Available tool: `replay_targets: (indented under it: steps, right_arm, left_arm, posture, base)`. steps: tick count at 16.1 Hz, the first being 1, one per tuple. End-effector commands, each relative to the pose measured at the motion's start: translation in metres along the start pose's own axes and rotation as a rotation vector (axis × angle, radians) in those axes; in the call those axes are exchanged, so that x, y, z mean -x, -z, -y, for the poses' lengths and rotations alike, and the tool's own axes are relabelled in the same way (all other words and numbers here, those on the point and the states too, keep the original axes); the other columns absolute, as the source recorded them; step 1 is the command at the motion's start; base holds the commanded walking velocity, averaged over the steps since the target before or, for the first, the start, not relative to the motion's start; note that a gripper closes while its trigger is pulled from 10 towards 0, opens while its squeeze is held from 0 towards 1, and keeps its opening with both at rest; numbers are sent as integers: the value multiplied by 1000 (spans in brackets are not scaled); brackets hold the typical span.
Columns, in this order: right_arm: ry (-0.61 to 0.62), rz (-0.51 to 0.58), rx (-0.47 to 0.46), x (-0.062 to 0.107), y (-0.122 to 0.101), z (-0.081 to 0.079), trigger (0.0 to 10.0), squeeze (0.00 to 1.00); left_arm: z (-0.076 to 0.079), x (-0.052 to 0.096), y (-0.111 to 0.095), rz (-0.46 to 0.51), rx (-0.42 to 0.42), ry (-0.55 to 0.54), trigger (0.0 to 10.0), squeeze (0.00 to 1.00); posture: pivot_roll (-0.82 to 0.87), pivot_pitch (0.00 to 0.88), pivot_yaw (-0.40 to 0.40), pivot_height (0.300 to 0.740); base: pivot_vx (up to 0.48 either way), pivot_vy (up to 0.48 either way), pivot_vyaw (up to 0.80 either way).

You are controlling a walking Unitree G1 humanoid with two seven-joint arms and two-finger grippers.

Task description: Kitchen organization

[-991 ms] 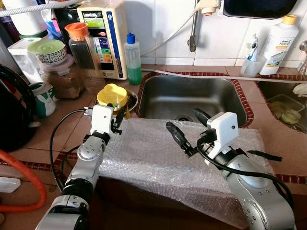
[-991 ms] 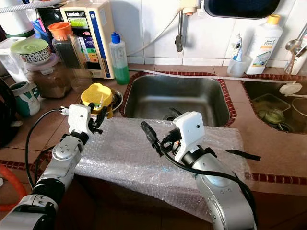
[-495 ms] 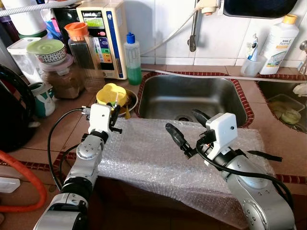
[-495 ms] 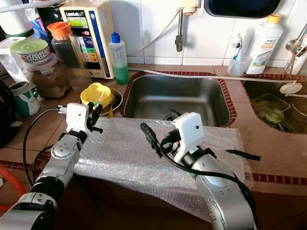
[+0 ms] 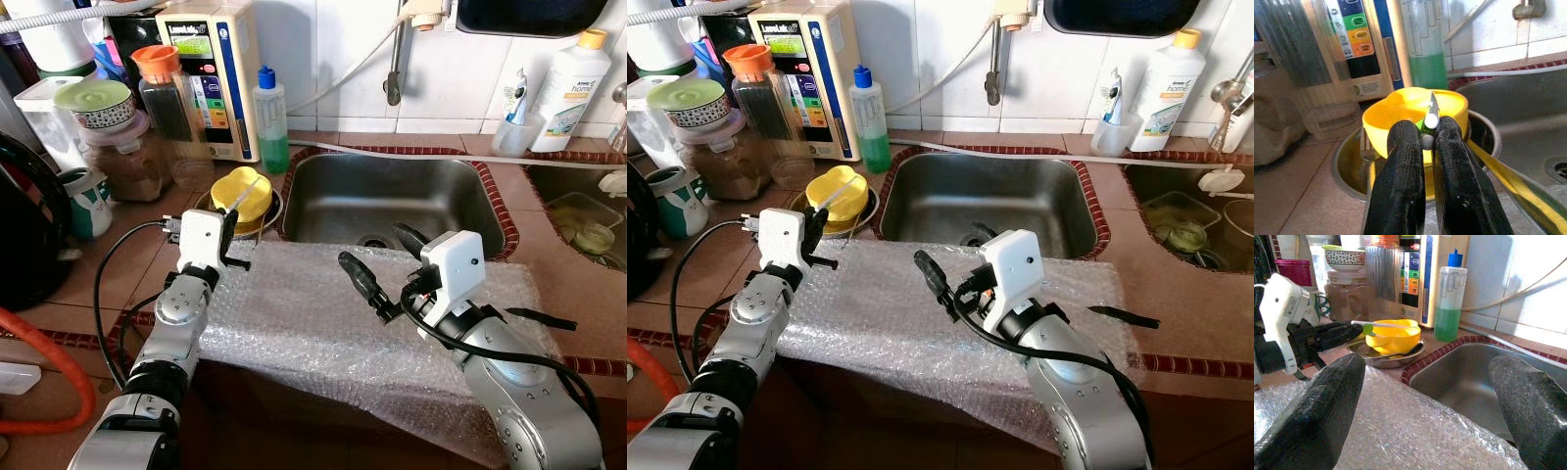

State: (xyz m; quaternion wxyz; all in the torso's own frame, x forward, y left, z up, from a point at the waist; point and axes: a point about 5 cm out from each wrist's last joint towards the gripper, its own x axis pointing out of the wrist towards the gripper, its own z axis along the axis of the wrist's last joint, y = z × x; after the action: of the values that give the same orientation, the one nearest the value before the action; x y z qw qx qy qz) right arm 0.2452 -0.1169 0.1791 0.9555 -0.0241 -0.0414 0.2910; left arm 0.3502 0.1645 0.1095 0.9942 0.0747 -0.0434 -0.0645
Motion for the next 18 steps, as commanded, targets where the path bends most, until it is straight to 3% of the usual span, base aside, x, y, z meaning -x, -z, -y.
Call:
replay_targets:
  steps: [1,4,6,8,10,11,12,14,15,18]
  right_arm:
    - [-10,12,9,2,-4,-2,10000,0]
    - [-11,13,12,1,-4,-2,10000,0]
    - [-5,14,12,1,-4,0,10000,0]
    - [16,22,2,0,-5,3,10000,0]
    - [40,32,-33,-2,-6,7,10000,0]
    - [53,40,-53,-3,-6,9,10000,0]
    - [82,58,-104,-5,-9,13,10000,0]
    - [103,71,-143,-6,-12,16,10000,0]
    - [135,98,-241,-7,-15,21,10000,0]
    - [141,134,-398,-12,-25,30,10000,0]
  left_arm:
    - [-6,1,-2,12,-22,-26,1804,0]
    - [-15,4,-5,36,-58,-100,1451,0]
    - [-20,5,-15,94,-106,-147,2039,0]
    - [-17,2,-40,222,-149,-144,1608,0]
    - [-2,2,-63,341,-176,-90,863,0]
    - [6,3,-70,386,-198,-66,0,0]
    - [19,8,-74,437,-232,-19,0,0]
    - [28,11,-74,451,-243,20,0,0]
    - [37,15,-71,458,-265,66,0,0]
    - [57,22,-66,480,-309,172,0,0]
  posture:
    - [-182,0,75,740]
    - [-179,0,73,740]
    - [-180,0,70,740]
    - [-176,0,67,740]
    - [-173,0,67,740]
    - [-172,0,67,740]
    - [-172,0,67,740]
    - [-172,0,67,740]
    - [-173,0,65,740]
    - [-178,0,62,740]
  base:
    - [0,0,0]
    - [0,0,0]
    - [0,0,0]
    - [0,0,0]
    - [0,0,0]
    - [0,0,0]
    - [0,0,0]
    - [0,0,0]
    - [0,0,0]
    - [0,0,0]
